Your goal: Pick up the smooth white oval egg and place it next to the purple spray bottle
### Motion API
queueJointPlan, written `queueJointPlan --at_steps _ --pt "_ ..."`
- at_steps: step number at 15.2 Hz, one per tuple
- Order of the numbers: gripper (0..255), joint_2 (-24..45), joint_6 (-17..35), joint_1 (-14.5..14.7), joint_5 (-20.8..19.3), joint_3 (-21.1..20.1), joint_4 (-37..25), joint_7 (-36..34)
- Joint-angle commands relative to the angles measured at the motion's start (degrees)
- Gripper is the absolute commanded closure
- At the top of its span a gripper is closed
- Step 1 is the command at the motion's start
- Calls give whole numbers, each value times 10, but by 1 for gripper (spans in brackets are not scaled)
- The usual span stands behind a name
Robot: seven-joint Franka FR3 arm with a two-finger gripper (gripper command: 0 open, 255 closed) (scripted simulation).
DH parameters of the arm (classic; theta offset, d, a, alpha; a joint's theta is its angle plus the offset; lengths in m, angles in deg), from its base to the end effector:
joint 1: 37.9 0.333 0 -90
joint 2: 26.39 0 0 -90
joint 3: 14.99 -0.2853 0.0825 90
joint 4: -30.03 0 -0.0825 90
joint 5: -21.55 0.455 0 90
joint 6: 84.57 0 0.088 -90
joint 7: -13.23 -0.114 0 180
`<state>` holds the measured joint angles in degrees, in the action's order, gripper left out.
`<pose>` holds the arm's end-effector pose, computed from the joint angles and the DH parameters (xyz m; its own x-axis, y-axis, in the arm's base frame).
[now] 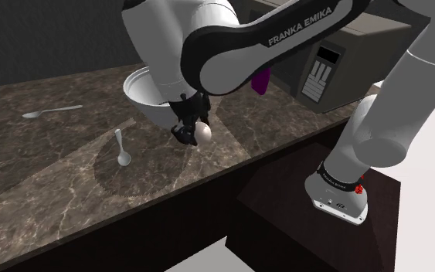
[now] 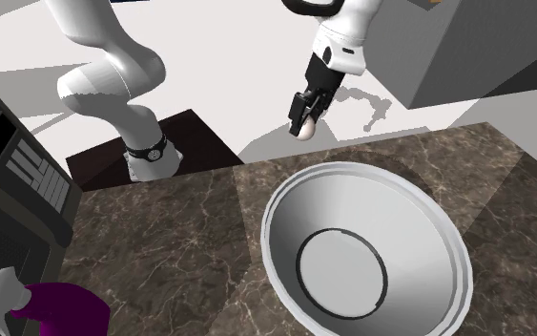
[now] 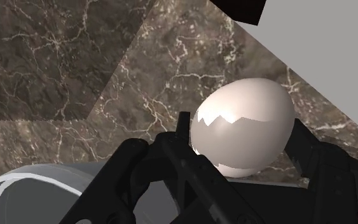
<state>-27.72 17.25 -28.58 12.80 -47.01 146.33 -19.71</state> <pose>0.4472 0.3750 0.3709 0.9775 0.1770 -0.1145 0.2009 -0.9465 0.2527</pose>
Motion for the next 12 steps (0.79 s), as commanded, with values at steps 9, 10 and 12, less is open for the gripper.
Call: queueJointPlan --at_steps 9,10,12 --pt "255 -20 -71 -2 11 3 -56 20" --pt "255 -21 -79 -2 11 3 -63 21" --pt "255 -23 -94 -2 12 4 -77 24"
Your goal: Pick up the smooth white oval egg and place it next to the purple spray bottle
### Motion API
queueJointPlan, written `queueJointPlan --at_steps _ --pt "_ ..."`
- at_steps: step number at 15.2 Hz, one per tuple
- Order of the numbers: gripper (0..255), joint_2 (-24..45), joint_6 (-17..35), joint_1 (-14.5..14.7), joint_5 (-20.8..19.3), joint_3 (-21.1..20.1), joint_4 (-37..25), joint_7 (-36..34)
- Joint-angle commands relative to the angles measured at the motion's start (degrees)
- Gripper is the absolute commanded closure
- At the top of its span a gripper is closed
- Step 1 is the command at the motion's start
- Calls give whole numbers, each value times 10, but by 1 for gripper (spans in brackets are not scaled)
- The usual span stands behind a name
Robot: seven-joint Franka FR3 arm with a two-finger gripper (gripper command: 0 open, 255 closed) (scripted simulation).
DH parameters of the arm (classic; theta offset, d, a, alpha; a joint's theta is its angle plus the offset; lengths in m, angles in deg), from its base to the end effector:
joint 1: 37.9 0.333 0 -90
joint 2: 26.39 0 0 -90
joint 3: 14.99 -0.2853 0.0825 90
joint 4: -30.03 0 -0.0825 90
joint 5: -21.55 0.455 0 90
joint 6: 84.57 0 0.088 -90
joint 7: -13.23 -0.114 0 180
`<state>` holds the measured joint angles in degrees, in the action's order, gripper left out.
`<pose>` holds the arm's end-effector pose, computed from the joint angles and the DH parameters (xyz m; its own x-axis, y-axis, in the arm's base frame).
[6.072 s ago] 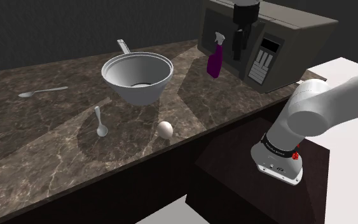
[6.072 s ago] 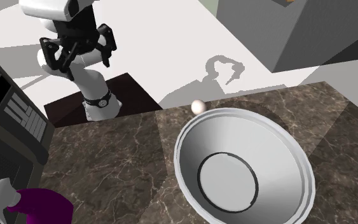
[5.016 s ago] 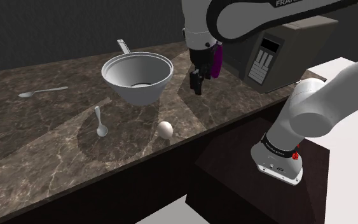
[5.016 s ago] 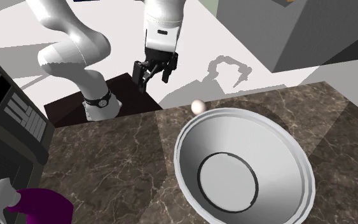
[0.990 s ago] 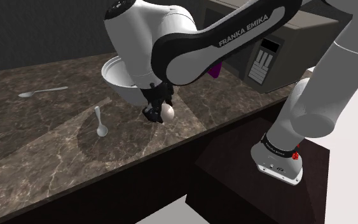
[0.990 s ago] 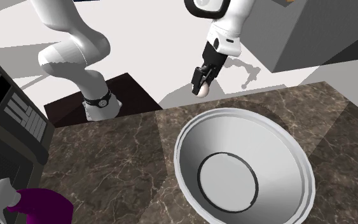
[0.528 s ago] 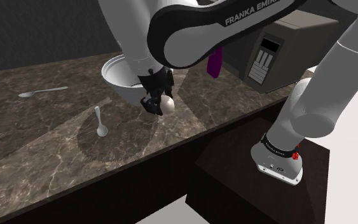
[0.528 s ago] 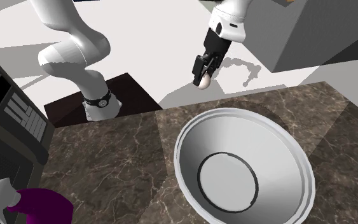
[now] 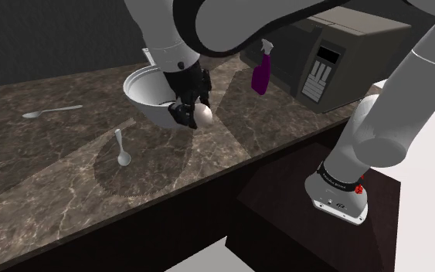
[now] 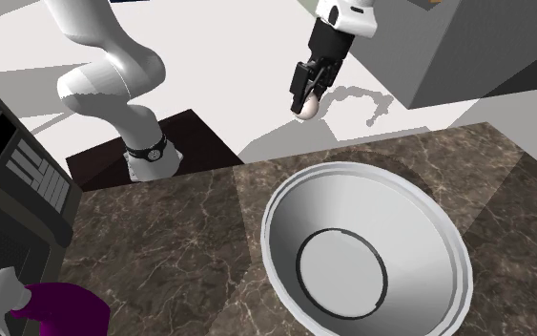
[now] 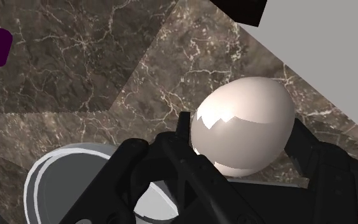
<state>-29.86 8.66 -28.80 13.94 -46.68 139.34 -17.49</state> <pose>0.4523 0.3752 0.4435 0.9775 0.1771 -0.1148 0.2011 -0.9464 0.2526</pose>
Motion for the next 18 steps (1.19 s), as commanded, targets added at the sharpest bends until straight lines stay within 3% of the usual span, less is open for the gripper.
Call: queueJointPlan --at_steps 1,18 --pt "255 -2 -15 0 1 0 -14 3" --pt "255 11 -148 1 -6 -3 -158 16"
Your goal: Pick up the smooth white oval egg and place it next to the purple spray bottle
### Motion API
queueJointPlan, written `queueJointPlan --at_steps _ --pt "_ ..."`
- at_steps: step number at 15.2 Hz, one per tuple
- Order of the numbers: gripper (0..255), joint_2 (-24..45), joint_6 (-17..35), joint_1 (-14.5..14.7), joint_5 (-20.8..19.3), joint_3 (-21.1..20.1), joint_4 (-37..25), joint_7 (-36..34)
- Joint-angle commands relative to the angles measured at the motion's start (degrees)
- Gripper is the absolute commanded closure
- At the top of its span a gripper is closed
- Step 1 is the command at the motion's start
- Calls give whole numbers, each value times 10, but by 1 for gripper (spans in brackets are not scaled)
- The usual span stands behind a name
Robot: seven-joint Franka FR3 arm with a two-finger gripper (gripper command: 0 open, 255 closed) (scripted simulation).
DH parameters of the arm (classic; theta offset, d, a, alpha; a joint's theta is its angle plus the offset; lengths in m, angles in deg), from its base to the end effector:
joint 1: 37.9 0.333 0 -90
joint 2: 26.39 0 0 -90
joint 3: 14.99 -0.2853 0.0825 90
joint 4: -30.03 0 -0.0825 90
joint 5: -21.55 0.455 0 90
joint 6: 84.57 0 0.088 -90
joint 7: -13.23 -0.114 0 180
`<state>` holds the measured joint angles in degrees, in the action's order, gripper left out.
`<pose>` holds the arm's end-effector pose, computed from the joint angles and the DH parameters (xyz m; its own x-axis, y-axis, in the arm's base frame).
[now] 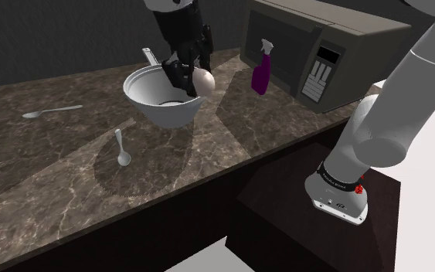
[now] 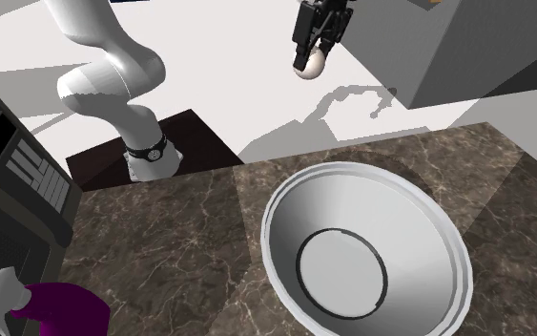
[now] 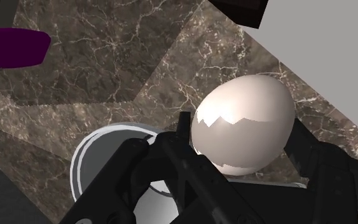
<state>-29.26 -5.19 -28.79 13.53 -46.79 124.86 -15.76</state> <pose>0.4528 0.3760 0.5558 0.9775 0.1774 -0.1145 0.2013 -0.9464 0.2526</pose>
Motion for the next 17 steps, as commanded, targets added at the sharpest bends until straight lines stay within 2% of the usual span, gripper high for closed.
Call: queueJointPlan --at_steps 1,7,12,17 --pt "255 8 -18 1 -4 -2 -23 -1" --pt "255 25 -68 5 -13 -6 -87 -1" --pt "255 -73 -37 -32 13 45 15 87" --pt "255 -148 -16 -53 16 101 93 169"
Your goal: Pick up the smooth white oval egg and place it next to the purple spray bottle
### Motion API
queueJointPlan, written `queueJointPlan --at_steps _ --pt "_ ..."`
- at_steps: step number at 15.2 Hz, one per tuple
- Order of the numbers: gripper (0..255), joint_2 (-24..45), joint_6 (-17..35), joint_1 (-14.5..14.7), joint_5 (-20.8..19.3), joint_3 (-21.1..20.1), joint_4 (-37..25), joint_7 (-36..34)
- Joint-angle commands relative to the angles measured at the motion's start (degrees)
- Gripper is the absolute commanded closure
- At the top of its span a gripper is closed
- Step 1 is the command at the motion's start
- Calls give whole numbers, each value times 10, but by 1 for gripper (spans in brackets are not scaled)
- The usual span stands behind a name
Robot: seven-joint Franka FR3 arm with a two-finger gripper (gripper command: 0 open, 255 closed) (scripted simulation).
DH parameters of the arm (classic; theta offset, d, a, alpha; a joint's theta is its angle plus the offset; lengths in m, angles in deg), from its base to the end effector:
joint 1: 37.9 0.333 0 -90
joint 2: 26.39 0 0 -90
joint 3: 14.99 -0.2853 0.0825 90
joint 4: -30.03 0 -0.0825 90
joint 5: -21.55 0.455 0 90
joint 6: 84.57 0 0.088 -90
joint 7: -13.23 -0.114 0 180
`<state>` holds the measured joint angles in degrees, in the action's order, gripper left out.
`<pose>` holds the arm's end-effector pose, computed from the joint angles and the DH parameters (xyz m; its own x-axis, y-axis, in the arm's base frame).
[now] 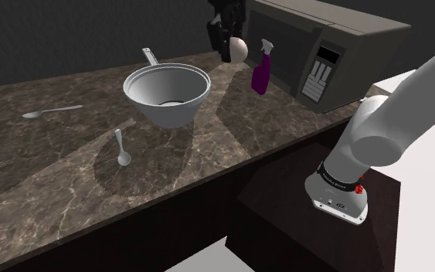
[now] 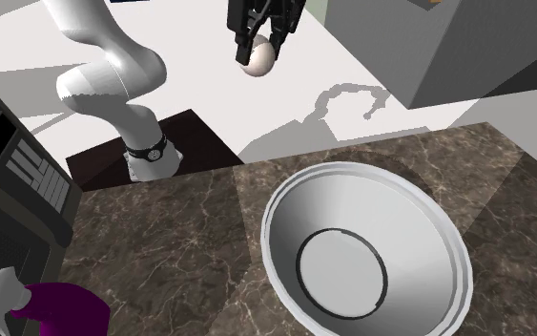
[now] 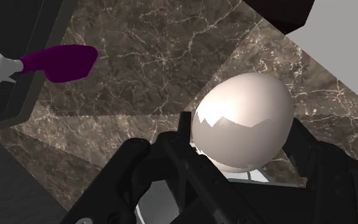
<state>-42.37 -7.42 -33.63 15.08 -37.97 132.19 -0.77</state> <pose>0.4627 0.2466 0.6060 0.9778 0.1752 -0.1146 0.1994 -0.9464 0.2540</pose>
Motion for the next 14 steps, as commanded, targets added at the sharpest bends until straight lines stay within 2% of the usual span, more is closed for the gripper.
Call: queueJointPlan --at_steps 1,7,14 --pt "255 -30 10 -8 -1 24 33 35" --pt "255 -91 31 -29 -22 91 98 124" --pt "255 -133 57 -56 -61 169 145 223"
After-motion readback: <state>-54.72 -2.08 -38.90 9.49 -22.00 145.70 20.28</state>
